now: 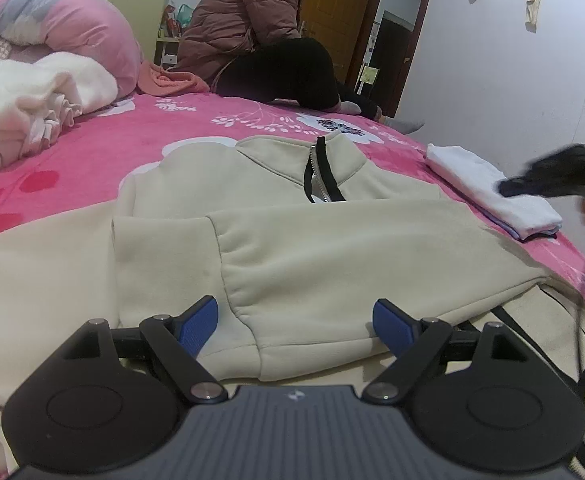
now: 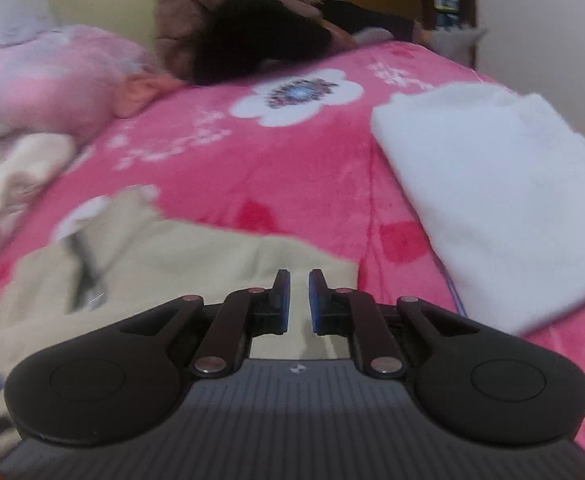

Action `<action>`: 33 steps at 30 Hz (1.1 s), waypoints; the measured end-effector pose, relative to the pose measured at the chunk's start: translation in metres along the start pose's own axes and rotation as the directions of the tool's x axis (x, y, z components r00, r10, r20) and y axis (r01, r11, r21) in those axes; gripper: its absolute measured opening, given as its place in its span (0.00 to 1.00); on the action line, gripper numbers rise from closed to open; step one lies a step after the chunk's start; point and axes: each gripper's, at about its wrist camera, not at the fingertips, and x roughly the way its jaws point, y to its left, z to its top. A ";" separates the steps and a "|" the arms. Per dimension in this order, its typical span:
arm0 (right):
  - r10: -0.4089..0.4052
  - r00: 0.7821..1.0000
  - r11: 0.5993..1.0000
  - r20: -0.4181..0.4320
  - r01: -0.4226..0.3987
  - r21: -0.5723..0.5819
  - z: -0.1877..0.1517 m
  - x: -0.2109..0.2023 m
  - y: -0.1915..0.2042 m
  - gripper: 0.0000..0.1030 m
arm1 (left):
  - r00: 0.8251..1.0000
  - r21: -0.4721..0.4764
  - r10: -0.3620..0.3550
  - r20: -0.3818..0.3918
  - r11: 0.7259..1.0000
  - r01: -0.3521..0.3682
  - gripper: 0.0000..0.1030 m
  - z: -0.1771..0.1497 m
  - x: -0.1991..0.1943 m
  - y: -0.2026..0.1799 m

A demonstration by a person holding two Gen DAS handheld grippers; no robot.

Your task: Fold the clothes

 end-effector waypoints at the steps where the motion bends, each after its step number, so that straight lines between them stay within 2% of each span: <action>1: 0.021 1.000 1.000 -0.020 -0.021 -0.016 -0.006 -0.011 0.002 0.08 | 1.000 0.000 0.000 0.000 1.000 0.000 0.83 0.000 0.000 0.000; 3: 0.058 0.996 0.997 -0.063 -0.061 -0.047 -0.019 -0.032 0.007 0.08 | 1.000 0.001 0.001 0.000 1.000 -0.001 0.83 0.000 0.000 0.000; 7: 0.000 0.983 0.996 -0.185 -0.016 -0.085 -0.071 -0.001 0.007 0.08 | 1.000 0.010 0.009 -0.005 1.000 -0.009 0.84 0.000 0.001 -0.002; 8: 0.006 0.990 0.996 -0.143 -0.019 -0.088 -0.078 -0.001 0.008 0.08 | 1.000 0.014 0.012 -0.006 1.000 -0.012 0.84 0.000 0.001 -0.002; 12: 0.000 0.994 0.999 -0.105 -0.003 -0.032 -0.067 -0.030 0.023 0.11 | 1.000 0.020 0.016 -0.007 1.000 -0.016 0.84 0.000 0.002 -0.003; 16: 0.048 0.998 0.990 -0.052 -0.054 -0.133 -0.076 -0.054 0.058 0.11 | 1.000 0.021 0.017 -0.007 1.000 -0.017 0.84 -0.001 0.002 -0.004; 18: 0.029 0.997 0.989 -0.066 -0.038 -0.143 -0.088 -0.041 0.064 0.12 | 1.000 0.023 0.018 -0.008 1.000 -0.018 0.84 -0.001 0.002 -0.004; 21: -0.005 0.999 0.993 -0.042 0.000 -0.121 -0.110 -0.014 0.059 0.12 | 1.000 0.027 0.020 -0.010 0.999 -0.019 0.84 -0.001 0.001 -0.004; 25: -0.029 1.000 0.999 0.003 0.029 -0.017 -0.110 -0.033 0.068 0.15 | 1.000 0.035 0.025 -0.013 0.999 -0.025 0.85 -0.001 0.002 -0.005; 26: -0.008 1.000 1.000 0.030 0.009 -0.016 -0.110 -0.039 0.074 0.15 | 0.999 0.040 0.029 -0.014 0.999 -0.028 0.85 0.000 0.002 -0.006; 29: 0.079 0.988 0.995 0.132 -0.069 -0.079 -0.115 -0.053 0.104 0.15 | 0.999 0.056 0.041 -0.019 0.998 -0.040 0.85 0.000 0.003 -0.008; 33: 0.098 0.990 0.979 0.097 -0.078 -0.189 -0.135 -0.031 0.126 0.19 | 0.998 0.078 0.057 -0.025 0.995 -0.055 0.86 0.000 0.005 -0.012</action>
